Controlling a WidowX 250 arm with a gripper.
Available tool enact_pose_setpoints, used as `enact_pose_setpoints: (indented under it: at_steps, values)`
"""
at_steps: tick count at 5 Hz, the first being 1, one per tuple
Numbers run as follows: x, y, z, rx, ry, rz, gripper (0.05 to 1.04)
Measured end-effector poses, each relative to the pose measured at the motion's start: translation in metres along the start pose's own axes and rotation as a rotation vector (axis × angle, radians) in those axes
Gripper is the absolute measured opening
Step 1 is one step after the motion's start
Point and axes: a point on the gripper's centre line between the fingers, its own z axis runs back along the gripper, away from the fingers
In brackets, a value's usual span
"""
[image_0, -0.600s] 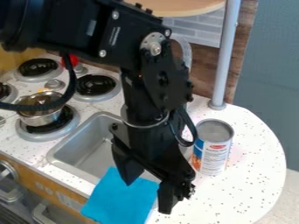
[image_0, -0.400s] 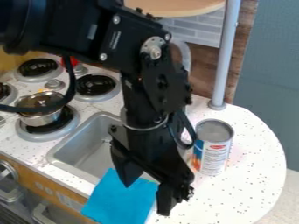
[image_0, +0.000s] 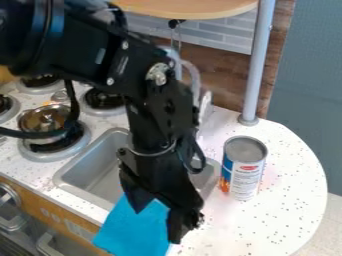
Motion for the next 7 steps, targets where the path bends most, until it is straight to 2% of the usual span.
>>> enact_pose_setpoints:
  at_steps: [2, 4, 5, 6, 7]
  values:
    - [0.012, 0.032, -0.041, 0.006, -0.015, 0.04, 1.001]
    - [0.012, 0.064, -0.08, 0.04, 0.038, 0.082, 1.001]
    - [0.015, 0.082, -0.089, 0.023, 0.029, 0.113, 1.001]
    - [0.011, 0.099, -0.102, -0.02, 0.024, 0.14, 1.001]
    - [0.007, 0.112, -0.106, -0.04, 0.009, 0.141, 1.001]
